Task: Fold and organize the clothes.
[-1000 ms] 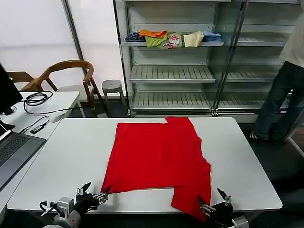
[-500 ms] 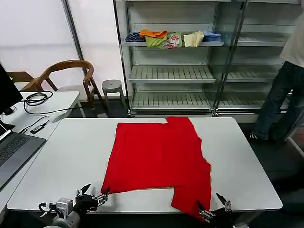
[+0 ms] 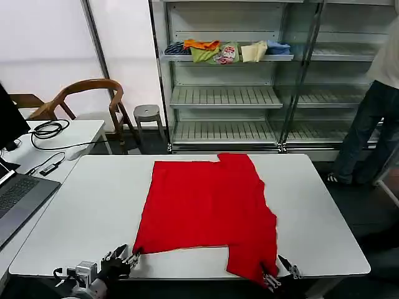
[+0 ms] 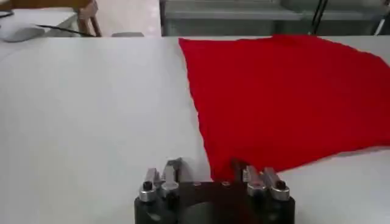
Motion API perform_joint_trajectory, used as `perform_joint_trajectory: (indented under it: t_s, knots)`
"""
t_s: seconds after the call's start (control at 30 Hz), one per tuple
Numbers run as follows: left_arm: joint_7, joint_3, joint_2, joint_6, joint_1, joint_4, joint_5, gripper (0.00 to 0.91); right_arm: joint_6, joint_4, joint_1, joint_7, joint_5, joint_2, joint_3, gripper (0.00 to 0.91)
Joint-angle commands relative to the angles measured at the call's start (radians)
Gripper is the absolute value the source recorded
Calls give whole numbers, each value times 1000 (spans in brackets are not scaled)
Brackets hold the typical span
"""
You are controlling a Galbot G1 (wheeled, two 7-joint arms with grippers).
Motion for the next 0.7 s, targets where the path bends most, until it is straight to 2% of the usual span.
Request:
perform_joint_trajectory:
  t_s: [0.03, 0.43, 0.7]
  knots:
    - [1, 10, -6, 1, -4, 15, -13, 20, 0, -4, -4, 2, 4, 0, -2, 0]
    - [44, 36, -9, -58, -15, -6, 14, 20, 35, 5, 38, -1, 3, 5, -24, 0]
    - [58, -5, -10, -75, -47, -59, -17, 20, 22, 64, 106, 5, 11, -5, -8, 0]
